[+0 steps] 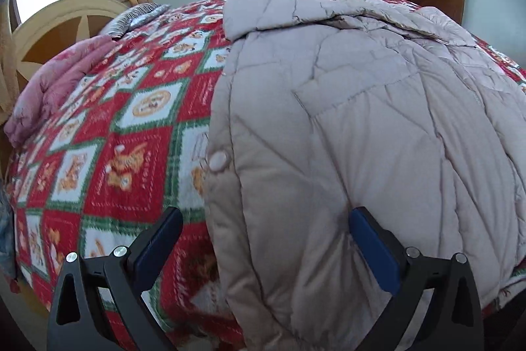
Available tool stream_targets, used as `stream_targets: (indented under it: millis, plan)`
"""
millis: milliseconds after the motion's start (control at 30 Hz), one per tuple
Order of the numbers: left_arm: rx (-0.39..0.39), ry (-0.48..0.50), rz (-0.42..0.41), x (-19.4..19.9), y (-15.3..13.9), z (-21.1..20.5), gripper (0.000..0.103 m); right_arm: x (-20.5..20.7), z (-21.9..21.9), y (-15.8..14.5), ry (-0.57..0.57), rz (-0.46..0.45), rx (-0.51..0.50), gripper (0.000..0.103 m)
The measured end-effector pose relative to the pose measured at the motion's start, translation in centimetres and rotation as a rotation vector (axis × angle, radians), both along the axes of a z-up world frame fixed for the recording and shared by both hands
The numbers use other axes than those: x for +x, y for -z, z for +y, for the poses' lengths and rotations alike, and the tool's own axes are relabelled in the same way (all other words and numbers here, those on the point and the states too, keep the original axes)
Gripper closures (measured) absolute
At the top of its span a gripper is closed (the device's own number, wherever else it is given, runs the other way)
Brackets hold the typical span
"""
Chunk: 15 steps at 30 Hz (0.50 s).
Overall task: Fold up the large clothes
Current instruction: 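Lift the hem with both grippers and fold it over toward the collar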
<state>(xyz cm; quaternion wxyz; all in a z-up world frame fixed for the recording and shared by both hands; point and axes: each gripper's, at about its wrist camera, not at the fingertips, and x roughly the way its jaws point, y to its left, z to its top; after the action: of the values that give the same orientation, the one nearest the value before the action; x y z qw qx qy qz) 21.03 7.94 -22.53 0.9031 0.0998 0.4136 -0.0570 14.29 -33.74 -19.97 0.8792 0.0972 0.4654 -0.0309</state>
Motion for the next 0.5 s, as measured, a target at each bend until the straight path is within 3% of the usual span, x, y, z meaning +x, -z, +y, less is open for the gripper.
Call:
stream_targets:
  millis: [33, 100, 167, 200, 267, 367, 500]
  plan:
    - [-0.005, 0.005, 0.009, -0.3, 0.2, -0.1, 0.002, -0.4, 0.1, 0.1, -0.006, -0.005, 0.001, 0.039]
    - [-0.020, 0.017, 0.029, -0.6, 0.5, -0.2, 0.014, -0.8, 0.1, 0.2, -0.011, -0.016, 0.025, 0.053]
    - [-0.073, 0.061, 0.062, -1.0, 0.5, -0.5, 0.048, -0.9, 0.4, -0.1, -0.031, -0.038, 0.030, 0.077]
    - [-0.073, 0.073, 0.060, -1.2, 0.3, -0.7, 0.053, -1.0, 0.7, -0.2, -0.038, -0.047, 0.026, 0.080]
    - [-0.022, 0.101, 0.029, -1.9, -0.2, -1.6, 0.074, -1.2, 1.0, -0.6, -0.045, -0.064, 0.027, 0.088]
    - [-0.020, 0.109, 0.002, -2.5, -1.4, -1.5, 0.087, -1.7, 0.5, -1.6, -0.037, -0.108, 0.059, 0.091]
    - [-0.074, 0.112, -0.052, -3.5, -4.6, -0.3, 0.091, -3.0, -0.2, -4.6, -0.030, -0.212, 0.108, 0.093]
